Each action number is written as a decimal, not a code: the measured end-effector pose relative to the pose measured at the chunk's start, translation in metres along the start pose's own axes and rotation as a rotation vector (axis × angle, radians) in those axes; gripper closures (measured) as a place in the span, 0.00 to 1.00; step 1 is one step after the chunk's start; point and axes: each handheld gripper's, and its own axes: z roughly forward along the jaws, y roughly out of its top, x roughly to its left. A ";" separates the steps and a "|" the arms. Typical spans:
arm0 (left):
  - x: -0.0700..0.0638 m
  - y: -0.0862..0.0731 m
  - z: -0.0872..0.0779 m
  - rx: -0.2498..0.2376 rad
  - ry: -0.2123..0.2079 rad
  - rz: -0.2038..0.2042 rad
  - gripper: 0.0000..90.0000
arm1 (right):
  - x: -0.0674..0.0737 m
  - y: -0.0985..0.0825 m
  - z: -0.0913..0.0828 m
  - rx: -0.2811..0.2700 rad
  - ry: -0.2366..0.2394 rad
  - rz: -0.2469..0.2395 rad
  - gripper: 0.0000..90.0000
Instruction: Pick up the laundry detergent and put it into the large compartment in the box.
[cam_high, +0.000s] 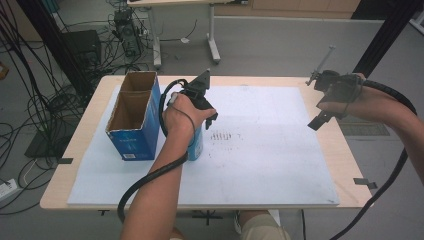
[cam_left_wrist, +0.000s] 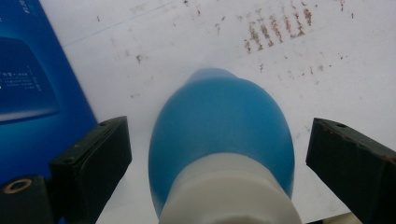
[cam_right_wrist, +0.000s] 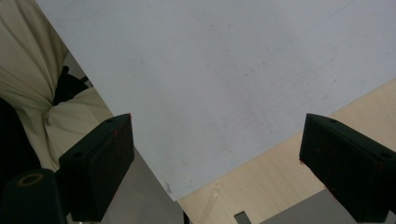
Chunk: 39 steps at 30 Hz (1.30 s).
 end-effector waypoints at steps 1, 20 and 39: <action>0.000 -0.001 0.000 -0.002 0.001 -0.002 0.08 | 0.000 0.000 0.000 0.001 0.000 0.001 0.11; -0.001 -0.002 -0.001 -0.007 0.007 0.000 0.08 | 0.000 0.000 0.001 -0.002 0.002 -0.001 0.11; -0.001 -0.004 -0.001 -0.010 0.011 -0.002 0.08 | 0.001 0.001 0.001 -0.003 0.004 -0.005 0.11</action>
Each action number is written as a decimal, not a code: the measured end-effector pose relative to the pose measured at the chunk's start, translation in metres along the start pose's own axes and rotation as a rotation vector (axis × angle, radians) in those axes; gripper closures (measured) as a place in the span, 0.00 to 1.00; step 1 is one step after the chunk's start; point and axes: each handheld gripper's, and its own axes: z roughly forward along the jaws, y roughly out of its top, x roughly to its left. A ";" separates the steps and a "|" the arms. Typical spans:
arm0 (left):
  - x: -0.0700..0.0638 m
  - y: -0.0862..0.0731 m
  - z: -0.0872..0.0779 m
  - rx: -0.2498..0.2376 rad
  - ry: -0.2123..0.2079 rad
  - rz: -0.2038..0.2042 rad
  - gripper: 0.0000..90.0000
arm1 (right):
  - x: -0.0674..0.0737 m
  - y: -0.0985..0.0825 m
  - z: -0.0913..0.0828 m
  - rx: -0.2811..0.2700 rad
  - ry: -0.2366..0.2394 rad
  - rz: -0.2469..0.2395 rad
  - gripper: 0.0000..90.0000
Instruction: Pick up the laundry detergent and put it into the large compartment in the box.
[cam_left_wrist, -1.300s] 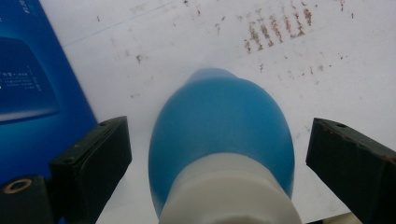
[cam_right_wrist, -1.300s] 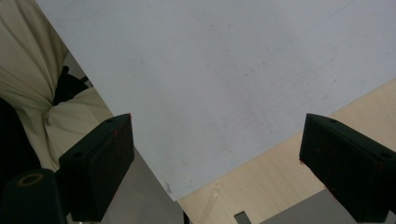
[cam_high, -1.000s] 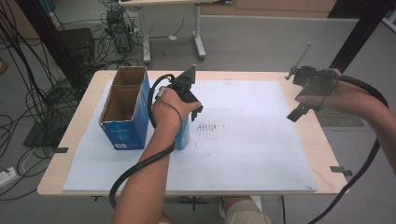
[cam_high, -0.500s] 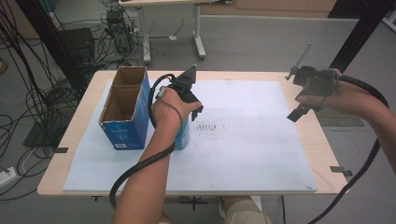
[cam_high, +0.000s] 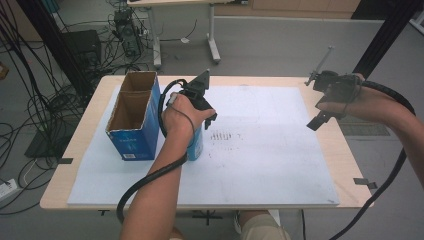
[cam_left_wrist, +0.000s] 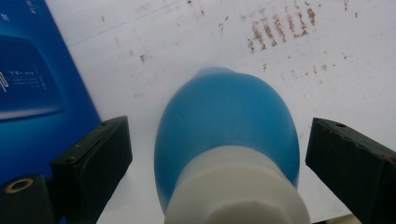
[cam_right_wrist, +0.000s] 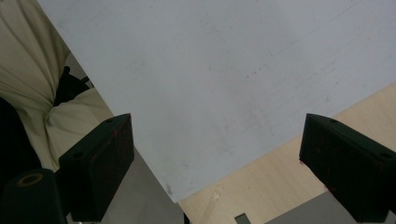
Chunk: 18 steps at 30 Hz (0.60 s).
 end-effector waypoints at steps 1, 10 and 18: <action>0.000 0.000 0.000 0.001 -0.002 0.001 0.08 | 0.000 0.000 0.000 0.000 0.000 0.000 0.11; 0.000 0.000 0.001 -0.002 -0.004 0.002 0.10 | -0.001 -0.001 0.001 0.003 0.001 0.002 0.11; -0.002 -0.001 0.001 -0.009 -0.002 0.011 0.11 | -0.002 0.001 0.002 0.007 0.004 0.005 0.11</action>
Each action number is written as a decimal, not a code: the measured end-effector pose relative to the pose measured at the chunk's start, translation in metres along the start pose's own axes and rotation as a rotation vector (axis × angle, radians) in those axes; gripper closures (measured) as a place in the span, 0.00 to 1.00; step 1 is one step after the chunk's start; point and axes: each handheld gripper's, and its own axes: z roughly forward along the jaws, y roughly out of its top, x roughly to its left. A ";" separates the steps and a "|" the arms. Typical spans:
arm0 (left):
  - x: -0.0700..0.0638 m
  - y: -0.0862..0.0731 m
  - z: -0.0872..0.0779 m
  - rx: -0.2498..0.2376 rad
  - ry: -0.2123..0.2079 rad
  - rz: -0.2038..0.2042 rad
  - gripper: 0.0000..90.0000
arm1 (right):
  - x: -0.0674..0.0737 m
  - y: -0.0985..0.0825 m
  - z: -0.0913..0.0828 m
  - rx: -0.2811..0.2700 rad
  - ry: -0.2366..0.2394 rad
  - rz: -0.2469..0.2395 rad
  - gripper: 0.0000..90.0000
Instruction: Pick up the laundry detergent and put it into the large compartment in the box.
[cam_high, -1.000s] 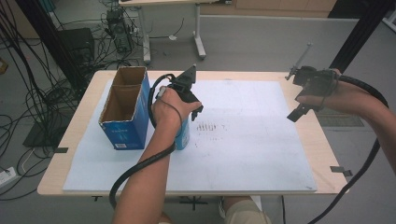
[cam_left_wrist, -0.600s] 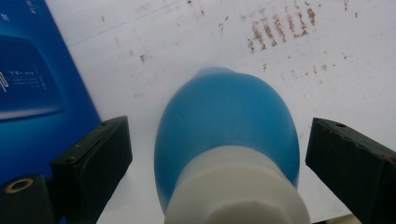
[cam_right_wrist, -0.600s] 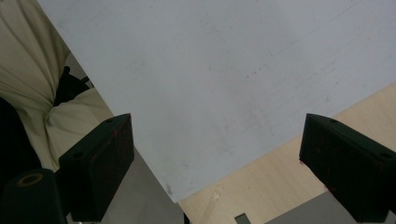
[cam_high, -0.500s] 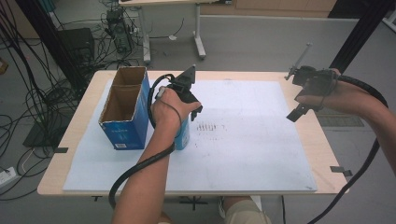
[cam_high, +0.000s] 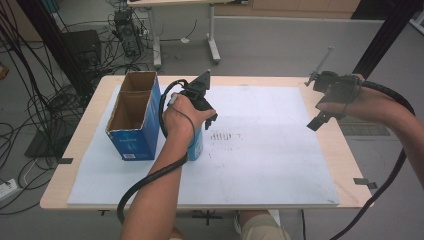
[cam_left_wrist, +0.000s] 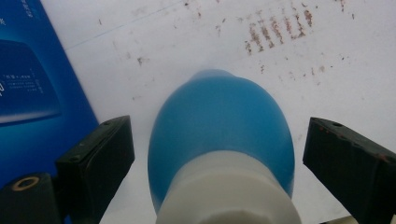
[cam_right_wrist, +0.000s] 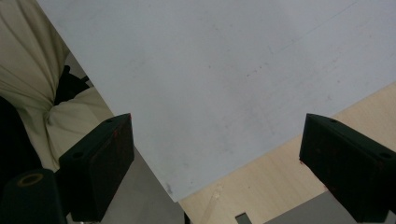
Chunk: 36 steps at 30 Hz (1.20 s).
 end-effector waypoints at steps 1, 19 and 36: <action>0.000 0.000 0.000 0.001 0.000 0.002 0.11 | 0.000 0.000 0.000 -0.001 0.000 -0.003 0.11; -0.001 -0.003 0.000 -0.012 0.005 0.013 0.23 | -0.002 0.000 0.001 -0.001 0.002 0.000 0.11; -0.004 -0.006 0.002 -0.026 0.021 0.023 0.41 | -0.003 -0.003 0.002 -0.004 0.002 0.009 0.11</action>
